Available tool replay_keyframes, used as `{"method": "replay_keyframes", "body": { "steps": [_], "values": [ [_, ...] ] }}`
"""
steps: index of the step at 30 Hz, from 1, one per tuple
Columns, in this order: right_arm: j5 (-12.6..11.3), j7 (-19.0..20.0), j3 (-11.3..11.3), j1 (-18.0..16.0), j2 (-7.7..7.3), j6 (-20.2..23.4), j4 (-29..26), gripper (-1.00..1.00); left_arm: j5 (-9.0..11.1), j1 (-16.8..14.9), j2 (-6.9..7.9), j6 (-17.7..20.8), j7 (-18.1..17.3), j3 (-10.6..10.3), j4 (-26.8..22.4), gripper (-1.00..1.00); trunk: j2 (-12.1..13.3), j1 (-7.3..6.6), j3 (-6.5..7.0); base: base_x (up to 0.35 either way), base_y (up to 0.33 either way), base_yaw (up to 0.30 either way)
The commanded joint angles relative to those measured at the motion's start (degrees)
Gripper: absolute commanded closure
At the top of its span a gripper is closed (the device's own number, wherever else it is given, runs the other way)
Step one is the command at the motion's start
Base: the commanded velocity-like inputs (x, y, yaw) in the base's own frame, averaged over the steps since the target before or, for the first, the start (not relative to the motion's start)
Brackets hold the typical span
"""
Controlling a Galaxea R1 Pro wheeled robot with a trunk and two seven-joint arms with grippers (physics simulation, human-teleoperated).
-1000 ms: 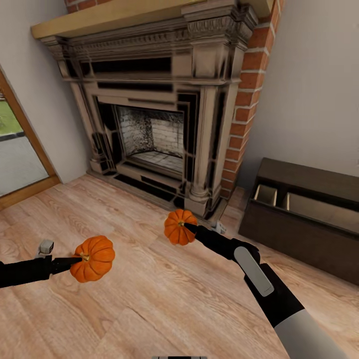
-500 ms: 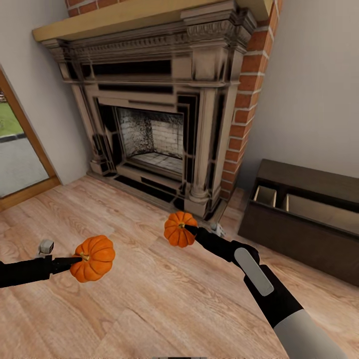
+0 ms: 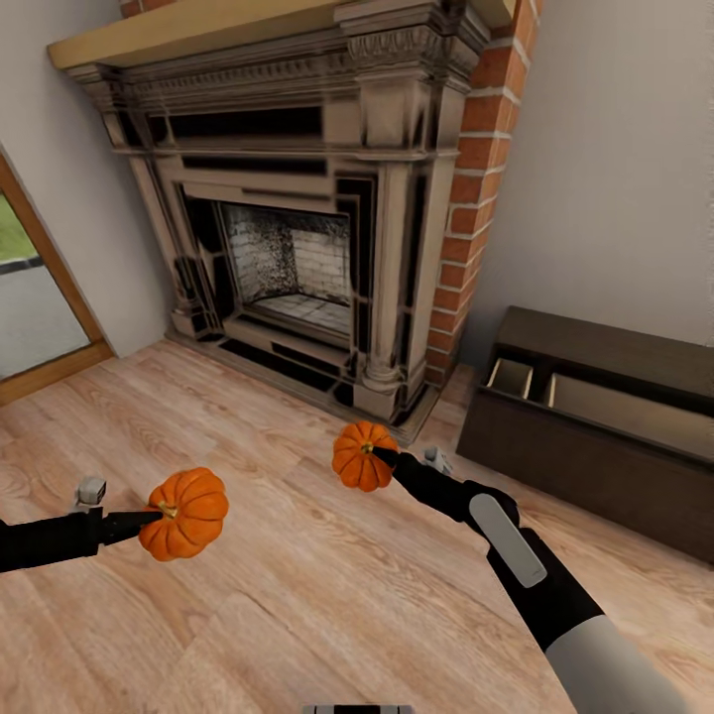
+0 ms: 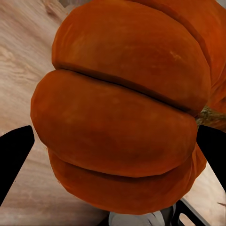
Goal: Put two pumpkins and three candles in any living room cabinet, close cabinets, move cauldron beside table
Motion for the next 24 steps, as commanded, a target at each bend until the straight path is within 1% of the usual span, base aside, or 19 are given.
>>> {"method": "replay_keyframes", "body": {
  "steps": [1,7,18,21,24],
  "values": [
    [-1.1,-0.3,-0.1,0.0,-0.05,0.0,0.0,1.00,0.3,0.0,0.00,0.4,0.0,0.0,0.0,1.00,0.0,-0.03,-0.14,-0.134,-0.272,0.000],
    [-1.5,-0.3,-0.6,0.0,-0.07,0.0,0.2,1.00,0.3,0.0,-0.05,0.4,0.0,0.0,0.0,1.00,0.0,-0.03,-0.70,-0.097,-0.283,-0.038],
    [-1.5,-0.3,-0.6,0.0,-0.15,-0.1,0.1,1.00,0.3,0.0,-0.05,0.4,-0.1,-0.2,0.0,1.00,0.0,-0.03,-1.68,-0.006,-0.293,-0.141],
    [-1.5,-0.3,-0.6,0.0,-0.09,-0.2,0.2,1.00,0.3,0.0,-0.05,0.4,-0.1,-0.2,0.0,1.00,0.0,-0.03,-1.94,0.000,-0.201,-0.163],
    [-1.5,-0.3,-0.6,0.0,-0.12,-0.1,0.2,1.00,0.4,0.0,-0.05,0.4,-0.2,-0.3,-0.1,1.00,0.0,-0.03,-2.19,0.000,-0.055,-0.164]
  ]
}}
